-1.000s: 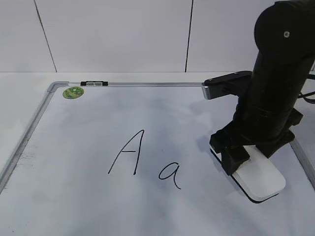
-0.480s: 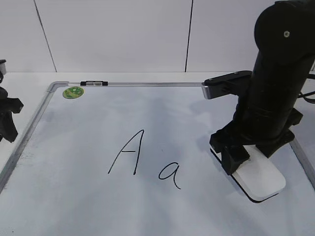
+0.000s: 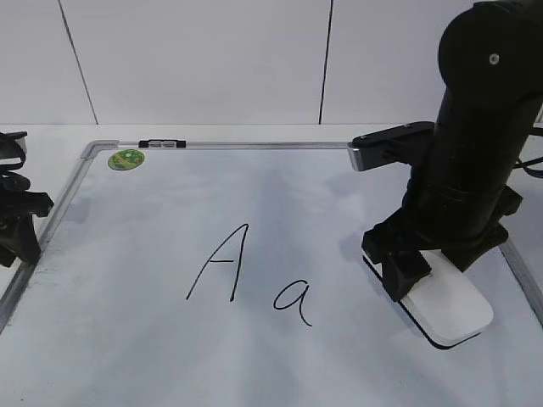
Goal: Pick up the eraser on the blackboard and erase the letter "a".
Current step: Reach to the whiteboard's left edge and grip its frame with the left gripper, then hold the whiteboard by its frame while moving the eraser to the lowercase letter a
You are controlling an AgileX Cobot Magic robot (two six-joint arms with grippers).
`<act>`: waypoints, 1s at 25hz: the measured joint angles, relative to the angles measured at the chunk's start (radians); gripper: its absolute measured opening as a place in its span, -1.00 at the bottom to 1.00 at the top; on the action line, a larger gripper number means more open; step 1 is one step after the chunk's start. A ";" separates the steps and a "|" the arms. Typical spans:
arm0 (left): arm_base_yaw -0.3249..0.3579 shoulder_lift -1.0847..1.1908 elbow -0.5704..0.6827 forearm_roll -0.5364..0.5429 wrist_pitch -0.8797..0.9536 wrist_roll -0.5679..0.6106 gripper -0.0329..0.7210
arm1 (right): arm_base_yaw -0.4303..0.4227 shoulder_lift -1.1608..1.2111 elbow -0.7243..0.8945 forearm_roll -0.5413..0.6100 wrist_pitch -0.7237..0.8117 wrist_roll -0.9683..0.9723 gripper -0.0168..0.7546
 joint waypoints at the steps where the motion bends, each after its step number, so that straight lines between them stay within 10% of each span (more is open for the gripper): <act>1: 0.000 0.002 0.000 0.000 -0.001 0.000 -0.26 | 0.000 0.000 0.000 0.000 0.000 0.000 0.49; 25: 0.000 0.002 -0.001 0.006 -0.029 0.000 -0.29 | 0.000 0.000 0.000 -0.002 0.000 0.000 0.49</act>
